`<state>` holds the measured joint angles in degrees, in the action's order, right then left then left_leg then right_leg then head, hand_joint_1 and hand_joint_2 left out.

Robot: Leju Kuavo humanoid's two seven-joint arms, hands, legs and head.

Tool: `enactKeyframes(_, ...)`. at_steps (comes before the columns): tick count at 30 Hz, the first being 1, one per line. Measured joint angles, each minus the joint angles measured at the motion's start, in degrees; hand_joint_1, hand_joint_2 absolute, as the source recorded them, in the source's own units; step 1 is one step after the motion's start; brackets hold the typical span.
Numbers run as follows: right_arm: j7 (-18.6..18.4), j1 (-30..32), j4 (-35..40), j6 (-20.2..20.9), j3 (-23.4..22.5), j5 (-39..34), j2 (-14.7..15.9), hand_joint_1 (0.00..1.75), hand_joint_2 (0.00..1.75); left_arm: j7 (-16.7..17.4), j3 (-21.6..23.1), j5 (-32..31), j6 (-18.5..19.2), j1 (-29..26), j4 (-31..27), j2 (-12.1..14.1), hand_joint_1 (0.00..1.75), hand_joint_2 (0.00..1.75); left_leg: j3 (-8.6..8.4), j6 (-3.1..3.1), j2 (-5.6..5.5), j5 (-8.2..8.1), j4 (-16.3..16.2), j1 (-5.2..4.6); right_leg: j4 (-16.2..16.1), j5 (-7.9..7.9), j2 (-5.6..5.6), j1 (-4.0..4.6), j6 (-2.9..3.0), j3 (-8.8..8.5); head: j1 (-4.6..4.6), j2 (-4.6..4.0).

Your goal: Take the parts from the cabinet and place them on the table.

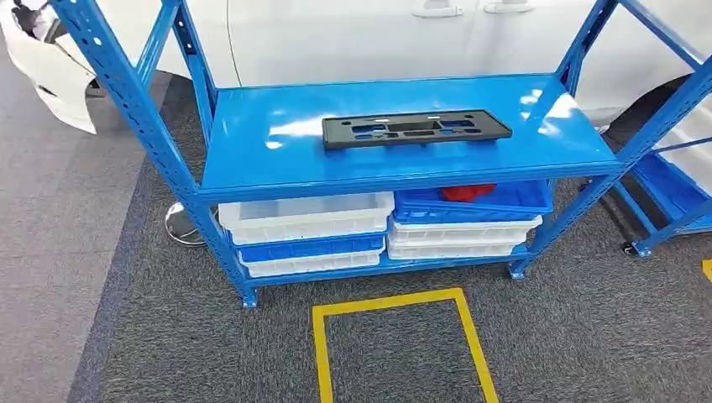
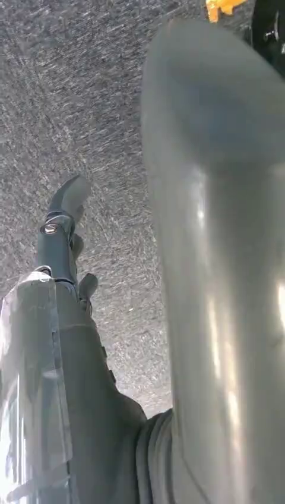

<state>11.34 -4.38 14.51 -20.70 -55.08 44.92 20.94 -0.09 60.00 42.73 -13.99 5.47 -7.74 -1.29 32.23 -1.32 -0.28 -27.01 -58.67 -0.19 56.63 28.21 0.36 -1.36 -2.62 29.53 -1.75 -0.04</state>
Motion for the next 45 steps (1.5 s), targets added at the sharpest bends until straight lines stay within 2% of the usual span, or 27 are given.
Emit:
enactKeyframes(3,0.3,-0.2,0.8,0.5,-0.7,0.1,3.7,0.0,0.0,0.1,0.2,0.2,0.0,0.0,0.0,0.0,0.0,0.0,-0.05,0.0,0.0,0.0,0.0,0.11,0.0,0.01,0.0,0.11,0.0,-0.01,0.0,0.0)
enactKeyframes(7,1.3,-0.2,1.1,-0.3,-0.9,0.4,4.8,0.0,0.0,0.1,0.2,0.4,0.0,0.0,0.0,-0.2,0.0,0.0,-0.11,0.02,0.0,0.01,0.0,0.24,0.1,0.03,0.0,0.26,0.04,-0.02,-0.02,0.0)
enactKeyframes(10,2.7,-0.9,1.4,-0.3,-0.9,0.9,7.2,0.0,0.0,0.1,0.2,0.7,0.1,0.0,0.0,-0.2,0.0,0.0,-0.11,0.03,0.0,0.02,0.1,0.19,0.3,0.07,0.01,0.2,0.1,0.06,0.0,0.0)
enactKeyframes(17,4.7,-5.8,4.1,2.1,-0.9,1.6,17.3,0.0,0.0,0.4,0.2,1.6,0.7,0.0,0.0,-0.3,0.0,0.0,-0.15,0.1,0.02,0.06,0.1,0.21,0.4,0.08,0.01,0.22,0.11,0.1,0.0,0.0)
enactKeyframes(23,13.8,-11.0,7.8,4.2,-0.9,0.7,23.7,0.0,0.0,0.7,0.2,2.6,0.3,0.0,0.0,-0.4,0.0,0.0,-0.1,0.12,-0.01,0.08,0.1,0.2,0.4,0.07,-0.01,0.22,0.11,0.08,0.0,0.0)
enactKeyframes(27,17.5,-14.0,14.2,8.3,1.4,-2.2,28.1,0.0,0.0,0.4,0.2,3.5,-0.2,0.0,0.0,-0.4,0.0,0.0,-0.03,0.1,-0.05,0.1,0.1,0.04,0.5,0.08,-0.05,0.07,0.11,0.19,-0.02,0.0)
enactKeyframes(30,17.0,-15.2,23.9,11.7,5.2,-6.1,31.7,0.0,0.0,0.0,0.2,4.3,-0.3,-0.1,0.0,-0.3,0.0,0.0,0.08,0.1,-0.04,0.15,0.1,-0.01,0.6,0.09,-0.03,0.03,0.12,0.36,-0.02,0.0)
enactKeyframes(34,11.8,-18.1,37.1,17.5,11.4,-12.1,36.9,0.0,0.0,-0.2,0.2,5.0,-0.2,0.0,0.0,-0.3,0.0,0.0,0.17,0.06,-0.08,0.21,0.1,-0.13,0.7,0.1,-0.1,-0.09,0.12,0.51,0.0,0.0)
enactKeyframes(36,9.6,-21.2,42.8,19.4,15.7,-15.3,40.5,0.0,0.0,-0.1,0.2,5.3,-0.3,0.1,0.0,-0.3,0.0,0.0,0.26,0.08,-0.09,0.26,0.2,-0.23,0.8,0.12,-0.11,-0.19,0.13,0.65,-0.02,0.0)
enactKeyframes(39,7.5,-29.1,48.6,20.8,23.2,-17.3,44.1,0.0,0.0,-0.1,0.2,5.9,-0.4,0.1,0.0,-0.2,0.0,0.0,0.27,0.09,-0.08,0.26,0.2,-0.18,0.8,0.12,-0.1,-0.12,0.13,0.64,0.0,0.0)
enactKeyframes(40,7.2,-32.5,50.5,21.5,27.1,-17.3,45.0,0.0,0.0,-0.1,0.2,6.2,-0.4,0.2,0.0,-0.2,0.0,0.0,0.26,0.1,-0.07,0.27,0.2,-0.17,0.9,0.12,-0.09,-0.11,0.13,0.66,0.0,0.0)
enactKeyframes(43,6.8,-40.6,55.5,22.6,37.3,-17.5,46.4,0.0,0.0,-0.1,0.2,6.5,-0.3,0.4,0.0,-0.2,0.0,0.0,0.24,0.15,-0.08,0.32,0.2,-0.12,0.9,0.12,-0.1,-0.06,0.14,0.66,0.0,0.0)
enactKeyframes(45,7.0,-43.9,59.3,23.4,42.5,-18.8,46.5,0.0,0.0,-0.1,0.2,6.9,-0.3,0.4,0.0,-0.2,0.0,0.0,0.25,0.15,-0.1,0.34,0.2,-0.1,0.9,0.12,-0.12,-0.04,0.14,0.64,0.0,0.0)
